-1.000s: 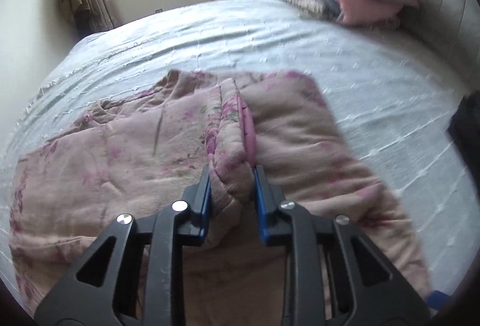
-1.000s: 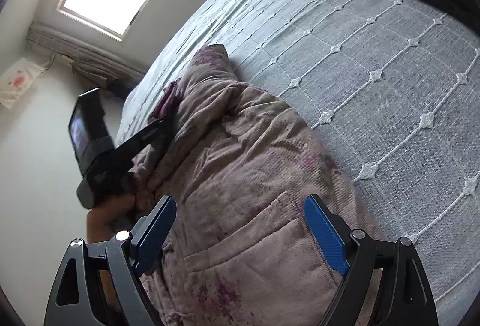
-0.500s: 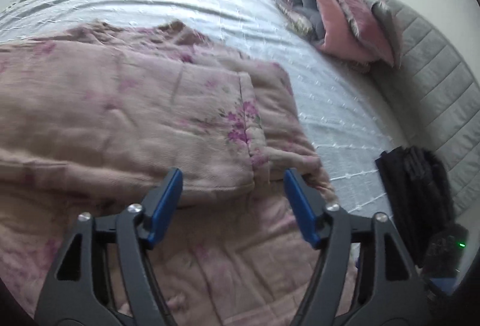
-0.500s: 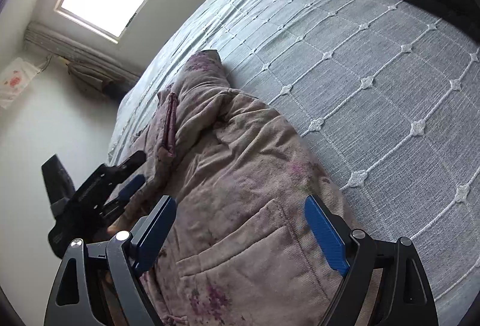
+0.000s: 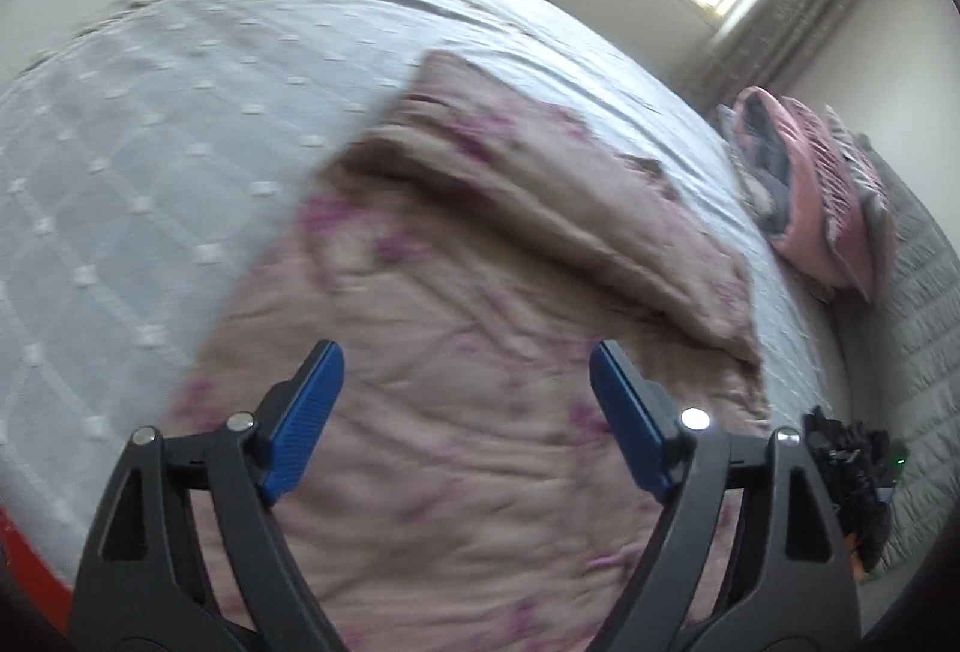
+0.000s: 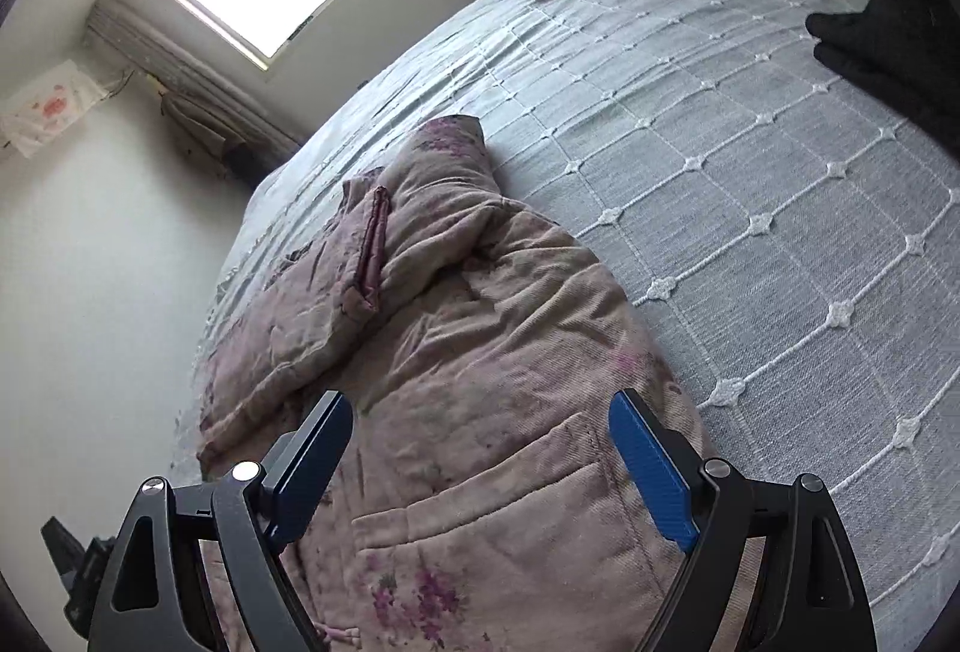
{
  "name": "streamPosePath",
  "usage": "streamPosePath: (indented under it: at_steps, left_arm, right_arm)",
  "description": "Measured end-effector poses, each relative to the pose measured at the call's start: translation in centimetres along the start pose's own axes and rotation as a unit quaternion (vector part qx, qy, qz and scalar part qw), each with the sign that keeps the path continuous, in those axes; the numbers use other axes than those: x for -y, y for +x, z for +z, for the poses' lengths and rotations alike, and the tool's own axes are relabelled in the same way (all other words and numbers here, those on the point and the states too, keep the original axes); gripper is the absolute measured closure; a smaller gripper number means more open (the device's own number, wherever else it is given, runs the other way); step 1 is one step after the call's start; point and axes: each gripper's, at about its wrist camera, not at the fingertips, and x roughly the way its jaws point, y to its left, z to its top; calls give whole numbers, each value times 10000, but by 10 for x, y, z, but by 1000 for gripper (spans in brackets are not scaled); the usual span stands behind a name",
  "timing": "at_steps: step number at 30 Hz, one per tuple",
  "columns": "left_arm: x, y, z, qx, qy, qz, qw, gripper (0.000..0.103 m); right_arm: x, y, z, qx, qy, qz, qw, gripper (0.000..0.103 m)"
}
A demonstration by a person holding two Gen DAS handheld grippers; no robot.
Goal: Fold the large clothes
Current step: 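Grasp the folded jacket edge with both grippers and lift it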
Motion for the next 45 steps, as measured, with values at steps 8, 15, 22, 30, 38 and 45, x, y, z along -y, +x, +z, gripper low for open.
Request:
streamPosePath:
  at_steps: [8,15,22,30,38,45]
  left_arm:
    - [-86,-50,-16,15,-493,615,9969,16]
    - [-109,-67,-50,-406,-37,270,9988,16]
    - [-120,-50,-94,-937,136,-70,9955,16]
    - [-139,-56,-107,-972,12,-229,9950,18]
    - [-136,-37,-117,-1250,75,-551,9906,26]
    - [-132,-31,-115,-1279,97,-782,9887,27]
  right_arm:
    - [-25,-19,-14,193,-743,-69,9970,14]
    - [0,-53,-64,90,-729,-132,9972,14]
    - [55,-105,-123,169,426,487,9978,14]
    - [81,-139,-132,149,559,-344,9977,14]
    - [118,-136,-135,-369,1423,229,9889,14]
    - [114,-137,-142,-401,1636,227,9855,14]
